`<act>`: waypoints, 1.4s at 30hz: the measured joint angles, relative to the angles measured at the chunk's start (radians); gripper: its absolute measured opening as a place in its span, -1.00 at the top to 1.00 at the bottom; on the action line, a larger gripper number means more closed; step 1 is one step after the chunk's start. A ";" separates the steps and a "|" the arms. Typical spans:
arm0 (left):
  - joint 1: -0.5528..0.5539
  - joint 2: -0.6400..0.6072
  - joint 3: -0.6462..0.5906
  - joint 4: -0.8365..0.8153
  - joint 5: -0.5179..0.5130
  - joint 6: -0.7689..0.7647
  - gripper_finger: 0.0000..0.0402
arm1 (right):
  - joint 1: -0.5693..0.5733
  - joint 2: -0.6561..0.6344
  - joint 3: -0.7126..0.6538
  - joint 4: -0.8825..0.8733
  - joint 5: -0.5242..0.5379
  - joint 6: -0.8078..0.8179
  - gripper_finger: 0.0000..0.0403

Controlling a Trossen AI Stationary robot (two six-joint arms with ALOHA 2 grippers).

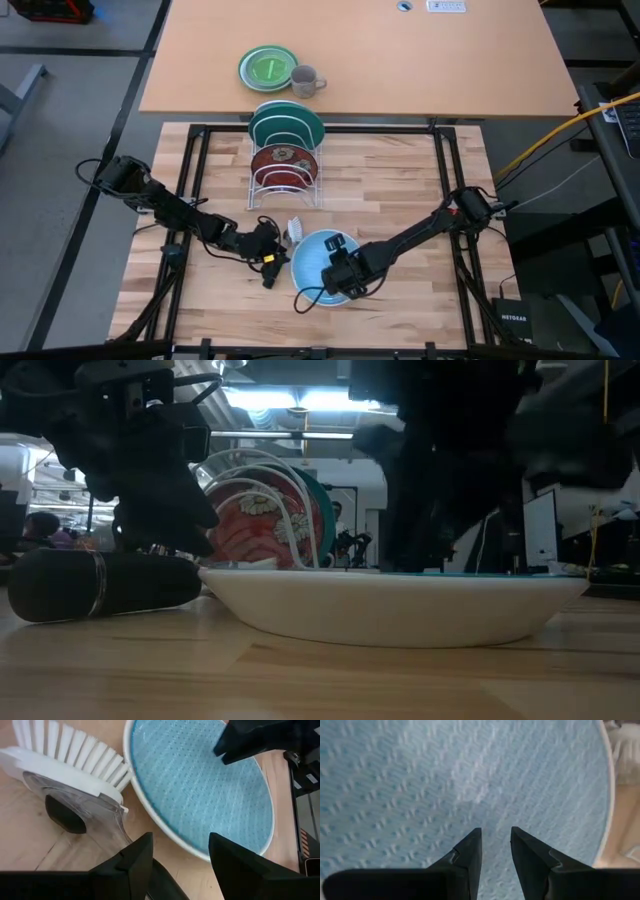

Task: Sort dishes
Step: Put the blue plate into the white dish rack

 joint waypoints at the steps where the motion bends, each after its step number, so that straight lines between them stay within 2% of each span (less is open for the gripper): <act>1: 0.000 0.000 0.000 0.000 -0.001 0.000 0.09 | 0.000 -0.005 0.014 -0.021 0.001 -0.008 0.47; 4: 0.000 0.000 0.000 -0.001 -0.001 0.000 0.09 | 0.002 -0.025 0.068 -0.140 -0.019 -0.015 0.47; 8: 0.000 0.000 0.000 -0.002 -0.001 0.000 0.09 | 0.010 -0.030 0.114 -0.303 -0.101 -0.015 0.47; 11: 0.000 0.000 0.000 -0.002 -0.001 0.000 0.09 | 0.030 -0.030 0.117 -0.348 -0.151 -0.012 0.47; 19: 0.000 0.000 0.000 -0.003 -0.001 0.000 0.09 | 0.087 -0.030 0.032 -0.278 -0.172 -0.014 0.47; 36: 0.000 0.000 0.000 -0.002 -0.001 -0.001 0.09 | 0.085 -0.030 -0.112 0.008 -0.132 0.004 0.47; 42: 0.000 0.001 0.000 0.028 -0.001 -0.001 0.09 | 0.084 -0.030 -0.126 0.044 -0.106 0.003 0.47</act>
